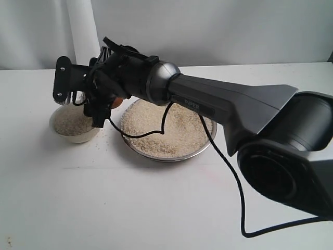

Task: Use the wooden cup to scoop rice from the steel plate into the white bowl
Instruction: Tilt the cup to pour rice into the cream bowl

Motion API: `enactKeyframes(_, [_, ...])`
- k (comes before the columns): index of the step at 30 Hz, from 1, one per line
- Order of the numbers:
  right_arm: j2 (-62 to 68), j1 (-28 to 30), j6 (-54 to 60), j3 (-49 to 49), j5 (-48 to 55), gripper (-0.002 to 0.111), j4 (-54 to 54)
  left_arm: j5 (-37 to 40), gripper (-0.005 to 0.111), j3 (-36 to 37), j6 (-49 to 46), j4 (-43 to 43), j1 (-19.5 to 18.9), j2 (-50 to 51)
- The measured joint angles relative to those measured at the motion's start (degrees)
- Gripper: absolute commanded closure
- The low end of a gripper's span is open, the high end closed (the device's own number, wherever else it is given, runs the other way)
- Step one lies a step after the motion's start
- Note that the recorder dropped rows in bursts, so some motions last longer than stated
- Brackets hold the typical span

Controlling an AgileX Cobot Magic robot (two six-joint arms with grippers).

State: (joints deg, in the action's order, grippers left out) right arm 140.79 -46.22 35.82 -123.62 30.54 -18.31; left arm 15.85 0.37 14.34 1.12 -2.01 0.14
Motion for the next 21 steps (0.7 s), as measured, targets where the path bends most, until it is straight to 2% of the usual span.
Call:
enactKeyframes(15, [0.38, -1.15, 5.3, -0.11, 1.73, 0.108, -3.96, 0.0, 0.107, 0.0, 0.0, 0.0, 0.0, 0.0])
enactKeyframes(18, [0.38, -1.15, 4.26, -0.11, 3.17, 0.108, -8.31, 0.0, 0.107, 0.0, 0.0, 0.0, 0.0, 0.0])
enactKeyframes(21, [0.49, -1.15, -1.73, -0.11, 3.58, 0.108, -15.84, 0.0, 0.107, 0.0, 0.0, 0.0, 0.0, 0.0])
